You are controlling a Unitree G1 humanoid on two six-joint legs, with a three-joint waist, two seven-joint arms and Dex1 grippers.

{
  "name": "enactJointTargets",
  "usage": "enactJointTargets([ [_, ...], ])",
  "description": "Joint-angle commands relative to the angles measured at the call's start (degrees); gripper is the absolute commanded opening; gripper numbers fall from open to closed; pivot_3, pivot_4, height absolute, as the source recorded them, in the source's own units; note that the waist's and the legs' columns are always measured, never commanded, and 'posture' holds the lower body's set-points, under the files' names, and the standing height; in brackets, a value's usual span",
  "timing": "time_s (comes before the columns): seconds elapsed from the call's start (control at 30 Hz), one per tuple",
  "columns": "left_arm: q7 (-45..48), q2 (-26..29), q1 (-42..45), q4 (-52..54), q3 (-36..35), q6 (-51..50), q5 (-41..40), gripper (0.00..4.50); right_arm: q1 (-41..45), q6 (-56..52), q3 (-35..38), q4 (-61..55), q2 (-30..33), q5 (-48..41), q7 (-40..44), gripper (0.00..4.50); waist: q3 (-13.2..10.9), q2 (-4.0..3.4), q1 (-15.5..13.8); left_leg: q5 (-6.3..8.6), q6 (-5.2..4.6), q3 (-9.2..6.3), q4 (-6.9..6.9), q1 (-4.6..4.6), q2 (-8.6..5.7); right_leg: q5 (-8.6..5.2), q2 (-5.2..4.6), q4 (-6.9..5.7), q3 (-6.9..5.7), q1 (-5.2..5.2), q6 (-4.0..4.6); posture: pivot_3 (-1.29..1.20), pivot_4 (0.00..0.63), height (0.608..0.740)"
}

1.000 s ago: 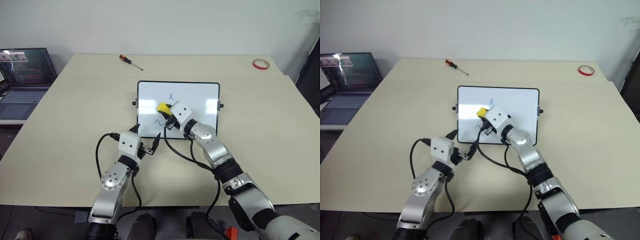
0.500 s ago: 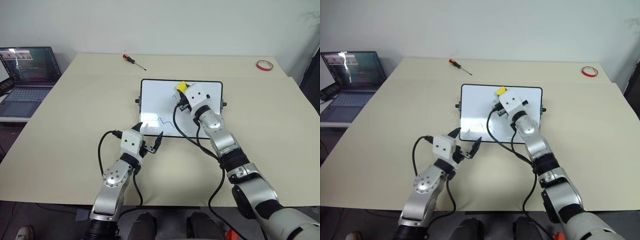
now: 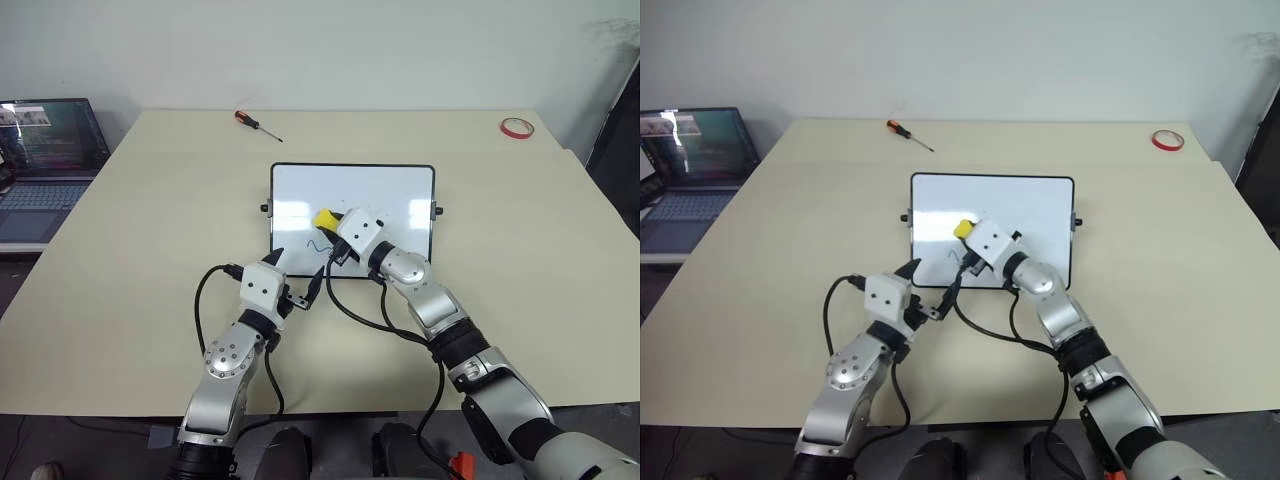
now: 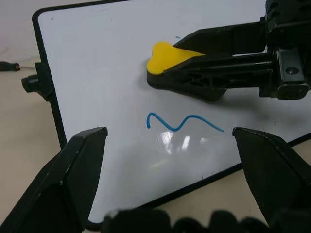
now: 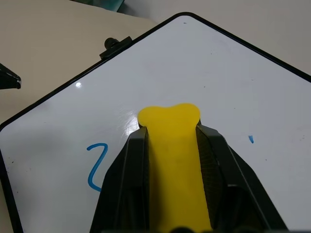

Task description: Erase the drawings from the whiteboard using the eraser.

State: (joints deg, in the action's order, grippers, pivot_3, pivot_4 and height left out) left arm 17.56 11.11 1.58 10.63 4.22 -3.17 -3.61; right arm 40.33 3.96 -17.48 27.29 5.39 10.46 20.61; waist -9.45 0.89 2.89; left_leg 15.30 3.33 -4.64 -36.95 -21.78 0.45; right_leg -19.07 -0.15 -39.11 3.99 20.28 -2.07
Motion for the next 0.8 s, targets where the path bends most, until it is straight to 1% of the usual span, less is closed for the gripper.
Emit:
enactJointTargets([
  [0.03, -0.16, -0.09, 0.13, 2.13, 0.05, 0.81, 0.05, 4.5, 2.38, -1.96, 2.88, 3.05, 1.33, 1.65, -4.75, 1.07, 0.0, 0.0, 0.0, 0.0, 0.0, -0.01, 0.0, 0.0, 0.0, 0.0, 0.0, -0.01, 0.0, 0.0, 0.0, 0.0, 0.15, 0.74],
  [0.17, 0.0, -0.09, 0.45, 1.8, 0.19, 0.83, 0.01, 4.5, 3.97, -4.13, 4.44, 5.23, 2.41, 3.04, -9.92, 1.07, 0.0, 0.0, -0.55, -0.01, 0.01, -0.09, -0.04, 0.02, -0.02, 0.04, 0.0, -0.03, 0.0, -0.05, 0.03, 0.0, 0.15, 0.74],
  [0.3, 0.29, 0.08, 0.52, 1.58, 0.12, 1.0, -0.11, 4.5, 2.13, -6.4, 3.79, 3.52, 3.48, 5.02, -12.02, 1.07, 0.01, 0.02, -1.32, -0.01, 0.01, -0.14, -0.05, 0.01, -0.04, 0.04, -0.01, -0.01, 0.01, -0.07, 0.03, 0.0, 0.15, 0.74],
  [0.47, 0.39, 0.04, 0.82, 1.39, 0.1, 1.02, -0.1, 4.5, -1.52, -8.14, 3.44, -0.93, 4.8, 6.19, -11.27, 1.07, 0.03, 0.04, -1.62, -0.02, 0.01, -0.19, -0.06, 0.0, -0.08, 0.04, -0.05, 0.02, -0.03, -0.12, 0.03, 0.0, 0.15, 0.74],
  [0.8, 0.68, -0.07, 1.62, 0.57, -0.02, 1.15, -0.18, 4.5, -4.78, -11.7, 3.93, -5.05, 7.42, 5.46, -9.09, 1.07, 0.08, 0.08, -1.64, -0.02, 0.0, -0.22, -0.06, 0.02, -0.1, 0.04, -0.05, 0.06, -0.05, -0.18, 0.02, 0.0, 0.15, 0.74],
])
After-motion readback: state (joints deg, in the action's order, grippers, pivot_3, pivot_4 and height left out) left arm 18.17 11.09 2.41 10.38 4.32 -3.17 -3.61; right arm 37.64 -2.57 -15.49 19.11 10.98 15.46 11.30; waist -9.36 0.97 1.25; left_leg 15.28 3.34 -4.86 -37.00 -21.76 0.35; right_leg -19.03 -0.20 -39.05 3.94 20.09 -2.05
